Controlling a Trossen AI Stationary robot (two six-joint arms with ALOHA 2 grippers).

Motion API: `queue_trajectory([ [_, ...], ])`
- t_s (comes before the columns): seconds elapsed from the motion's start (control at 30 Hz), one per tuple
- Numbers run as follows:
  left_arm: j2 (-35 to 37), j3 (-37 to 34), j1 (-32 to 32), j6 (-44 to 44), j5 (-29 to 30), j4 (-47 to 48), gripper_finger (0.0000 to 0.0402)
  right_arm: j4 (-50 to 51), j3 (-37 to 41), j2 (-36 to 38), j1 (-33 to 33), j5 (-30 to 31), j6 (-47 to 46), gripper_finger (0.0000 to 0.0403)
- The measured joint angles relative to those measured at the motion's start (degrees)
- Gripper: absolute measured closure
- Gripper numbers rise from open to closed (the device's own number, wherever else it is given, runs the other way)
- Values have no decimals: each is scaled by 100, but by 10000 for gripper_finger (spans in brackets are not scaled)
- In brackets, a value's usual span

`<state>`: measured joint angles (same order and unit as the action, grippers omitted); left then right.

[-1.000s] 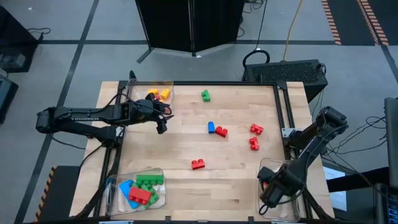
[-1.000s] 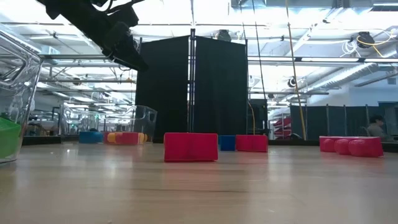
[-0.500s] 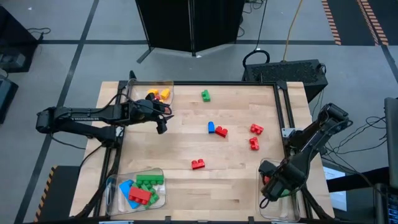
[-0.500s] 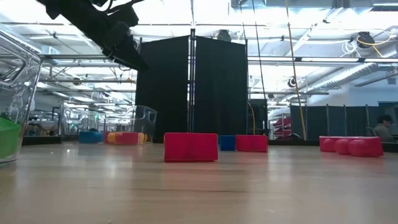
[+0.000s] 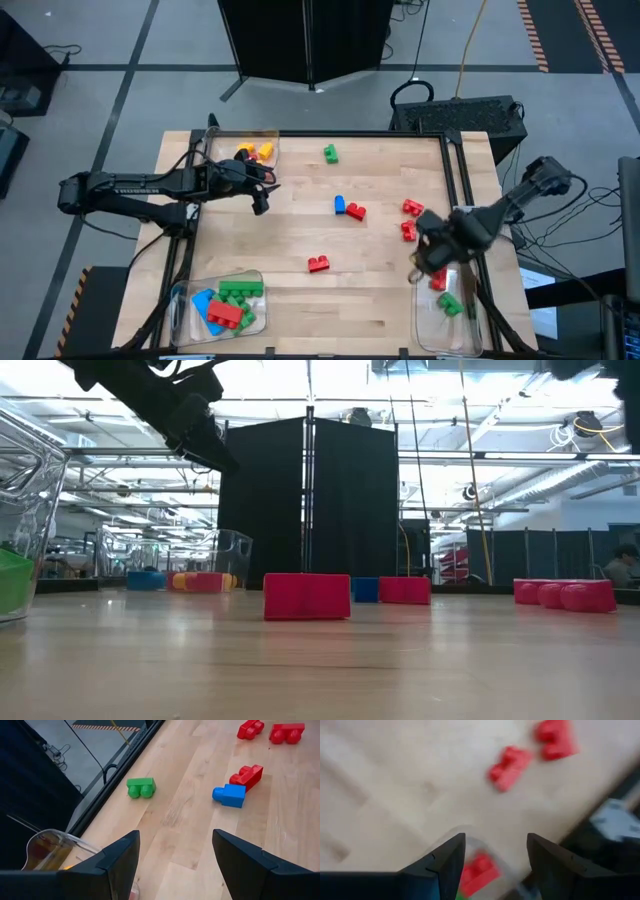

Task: Sort blocks by size
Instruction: Put the two-stud red game piece into the bottom right transparent bin

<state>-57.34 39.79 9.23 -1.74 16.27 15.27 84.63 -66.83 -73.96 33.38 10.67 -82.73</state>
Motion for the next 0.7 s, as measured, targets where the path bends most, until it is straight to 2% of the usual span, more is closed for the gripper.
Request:
queue_trajectory([
  [0.13, -2, 0, 0, 0, 0, -74, 151, 399, 0, -11, -857, -121, 495, 202],
  [0.3, -2, 0, 0, 0, 0, -130, 151, 171, 0, -219, -1922, -146, 1928, 202],
  [0.53, -2, 0, 0, 2, 0, -88, 151, 192, 0, -873, -3389, -123, 4037, 202],
  [0.7, -2, 0, 0, 0, 0, -77, 151, -175, 0, -1464, -4145, -179, 5162, 202],
])
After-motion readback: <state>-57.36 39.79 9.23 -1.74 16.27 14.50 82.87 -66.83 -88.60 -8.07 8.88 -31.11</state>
